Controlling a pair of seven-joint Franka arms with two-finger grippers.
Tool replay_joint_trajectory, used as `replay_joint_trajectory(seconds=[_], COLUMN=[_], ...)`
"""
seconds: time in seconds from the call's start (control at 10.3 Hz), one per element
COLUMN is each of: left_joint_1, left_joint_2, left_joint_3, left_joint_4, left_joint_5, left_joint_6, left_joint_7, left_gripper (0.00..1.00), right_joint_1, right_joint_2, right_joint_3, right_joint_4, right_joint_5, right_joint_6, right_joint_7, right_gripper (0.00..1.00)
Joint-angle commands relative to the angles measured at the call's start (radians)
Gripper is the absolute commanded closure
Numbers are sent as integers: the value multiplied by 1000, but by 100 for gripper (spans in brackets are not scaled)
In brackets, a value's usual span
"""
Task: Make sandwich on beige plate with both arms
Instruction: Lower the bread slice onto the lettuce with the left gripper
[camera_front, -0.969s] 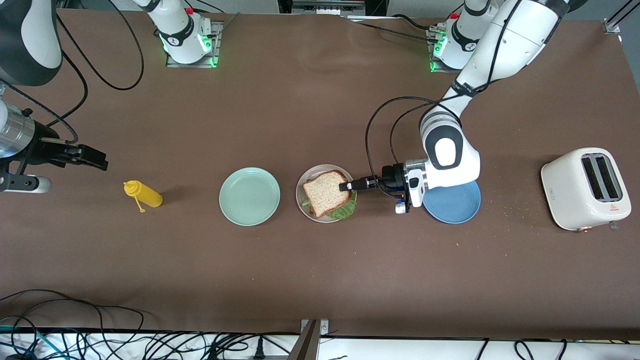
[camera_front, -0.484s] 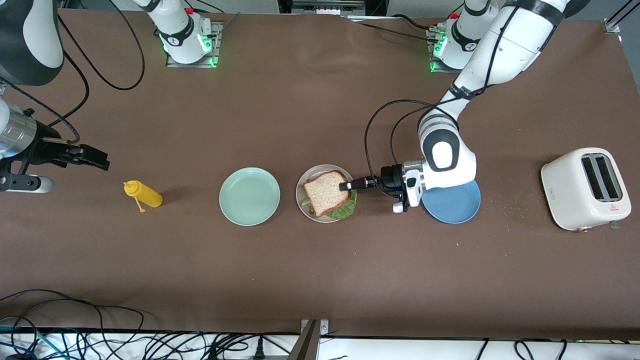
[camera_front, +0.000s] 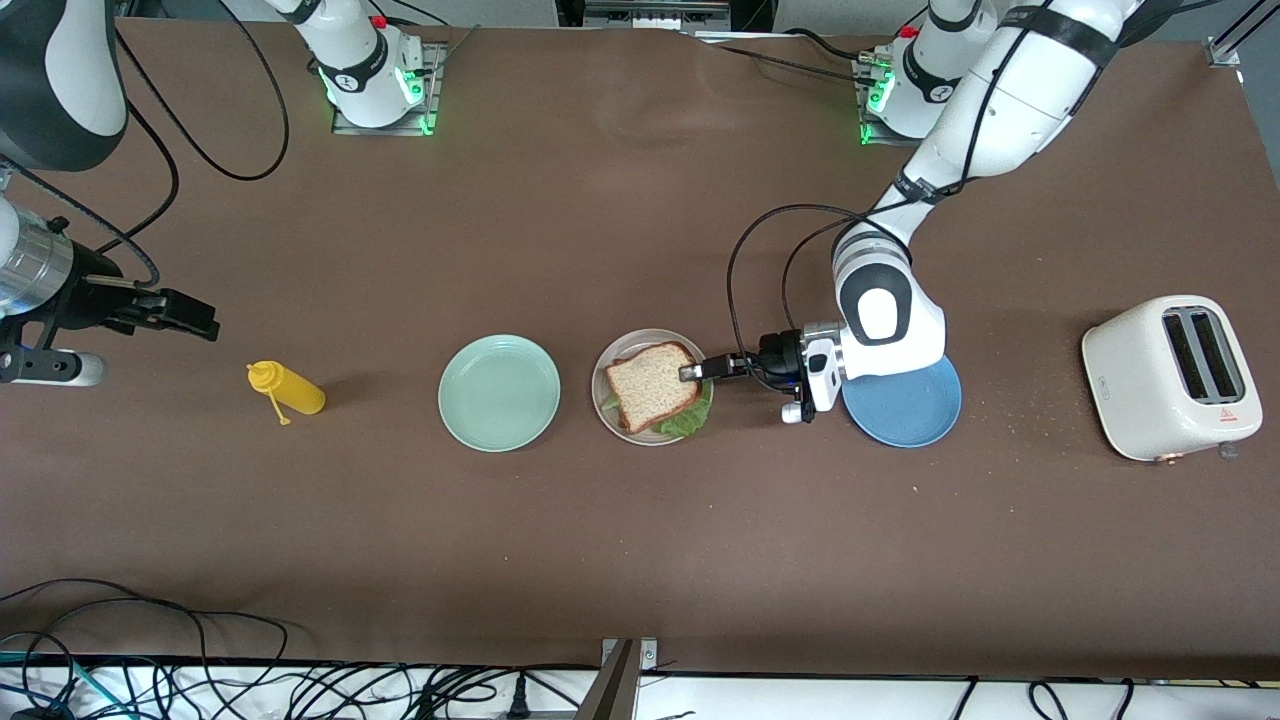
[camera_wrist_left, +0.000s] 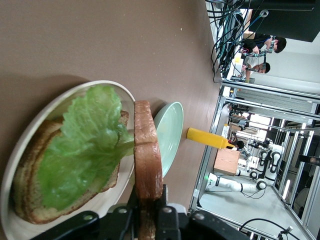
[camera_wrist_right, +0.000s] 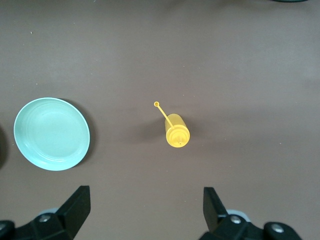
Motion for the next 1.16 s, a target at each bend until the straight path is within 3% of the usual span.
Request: replay_joint_trajectory(seconds=[0.0, 0.68, 0.78, 1.07], left_joint_1=[9, 26, 38, 91], left_joint_2=[-1, -10, -20, -83], left_joint_3=[3, 67, 75, 93], left_joint_4=[-7, -4, -8, -33], left_joint_5=[-32, 100, 141, 324], left_joint_6=[9, 9, 9, 9], left_joint_7=[59, 50, 49, -13], left_gripper=[51, 46, 40, 0], right_joint_1=[9, 10, 10, 10], right_joint_2=[-18, -18, -18, -18], right_joint_3=[-11, -9, -9, -9], right_joint_4=[-13, -13, -13, -13], right_joint_5=[20, 22, 22, 20], right_joint_6=[-8, -8, -8, -6], right_joint_7=[14, 14, 14, 14], right_gripper=[0, 0, 0, 0])
